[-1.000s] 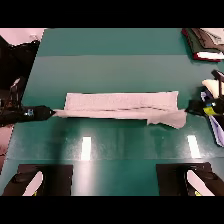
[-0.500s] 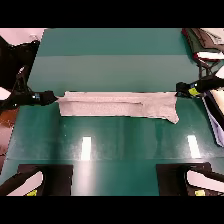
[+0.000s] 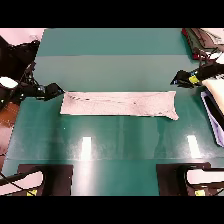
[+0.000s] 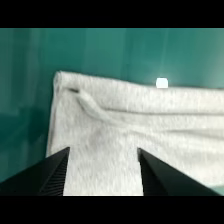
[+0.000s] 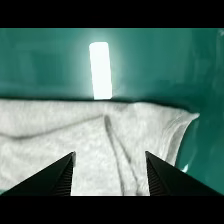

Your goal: Fold the shirts.

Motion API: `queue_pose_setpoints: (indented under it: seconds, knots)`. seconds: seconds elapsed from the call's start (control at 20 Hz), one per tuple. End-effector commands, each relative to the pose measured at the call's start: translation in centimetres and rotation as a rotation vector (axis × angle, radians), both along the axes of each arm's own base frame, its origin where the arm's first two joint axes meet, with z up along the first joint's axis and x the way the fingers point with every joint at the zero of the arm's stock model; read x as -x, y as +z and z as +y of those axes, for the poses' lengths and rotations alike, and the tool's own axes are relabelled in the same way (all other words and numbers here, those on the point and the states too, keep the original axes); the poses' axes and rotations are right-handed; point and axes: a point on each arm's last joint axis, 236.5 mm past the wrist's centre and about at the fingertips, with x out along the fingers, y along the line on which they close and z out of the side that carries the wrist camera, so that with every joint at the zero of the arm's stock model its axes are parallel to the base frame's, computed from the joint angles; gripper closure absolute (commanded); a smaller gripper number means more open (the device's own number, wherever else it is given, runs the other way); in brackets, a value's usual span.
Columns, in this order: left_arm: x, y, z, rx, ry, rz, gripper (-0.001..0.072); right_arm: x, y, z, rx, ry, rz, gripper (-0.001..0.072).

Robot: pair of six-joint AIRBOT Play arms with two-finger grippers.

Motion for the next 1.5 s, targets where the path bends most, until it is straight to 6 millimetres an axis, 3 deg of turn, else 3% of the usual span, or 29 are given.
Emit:
queue_pose_setpoints:
  seconds: [0.0, 0.05, 0.1, 0.3, 0.5, 0.7, 0.75, 0.85, 1.0, 1.1, 1.2, 1.25, 1.35, 1.45]
  knots:
    - [2.2, -0.1, -1.8, 0.059, -0.079, 0.089, 0.0386, 2.3, 0.4, -0.2, -0.161, 0.038, 0.055, 0.0097]
    - [2.7, -0.1, -2.1, 0.067, -0.096, 0.107, 0.0585, 3.0, -0.4, -1.1, -0.188, 0.011, 0.08, 0.0052]
    - [3.1, -0.1, -2.3, 0.072, -0.111, 0.118, 0.0678, 4.0, -1.6, -2.0, -0.21, -0.02, 0.11, 0.0052]
    - [3.8, -0.1, -3.7, 0.082, -0.152, 0.134, 0.0683, 7.3, -6.0, -3.9, -0.244, -0.067, 0.182, 0.0056]
    - [4.4, 0.0, -8.2, 0.065, -0.255, 0.114, 0.0684, 8.7, -8.9, -3.6, -0.274, -0.06, 0.243, 0.0059]
    - [5.4, 0.0, -12.2, 0.058, -0.335, 0.104, 0.0684, 7.3, -9.1, -1.1, -0.447, -0.055, 0.251, 0.009]
    - [5.7, 0.0, -12.9, 0.062, -0.343, 0.11, 0.0683, 7.0, -9.2, -0.6, -0.469, -0.051, 0.245, 0.013]
    - [5.9, 0.1, -13.9, 0.059, -0.36, 0.102, 0.0683, 6.9, -9.6, 0.5, -0.474, -0.023, 0.25, 0.0141]
    - [5.7, 0.2, -15.1, 0.067, -0.341, 0.092, 0.0683, 6.2, -10.0, 2.2, -0.441, 0.033, 0.223, 0.022]
    - [5.5, 0.4, -16.0, 0.064, -0.341, 0.071, 0.0684, 5.7, -10.3, 2.9, -0.416, 0.068, 0.194, 0.0383]
    - [5.3, 0.5, -17.2, 0.064, -0.339, 0.046, 0.0684, 5.6, -10.3, 3.5, -0.407, 0.102, 0.178, 0.0643]
    - [5.1, 0.7, -17.8, 0.069, -0.326, 0.036, 0.0684, 5.6, -10.2, 3.6, -0.406, 0.114, 0.173, 0.0697]
    - [4.6, 1.1, -19.1, 0.068, -0.321, -0.006, 0.0684, 5.6, -9.5, 3.7, -0.416, 0.138, 0.174, 0.0698]
    - [4.1, 1.6, -20.2, 0.064, -0.32, -0.054, 0.0684, 4.8, -6.5, 4.6, -0.475, 0.173, 0.137, 0.07]
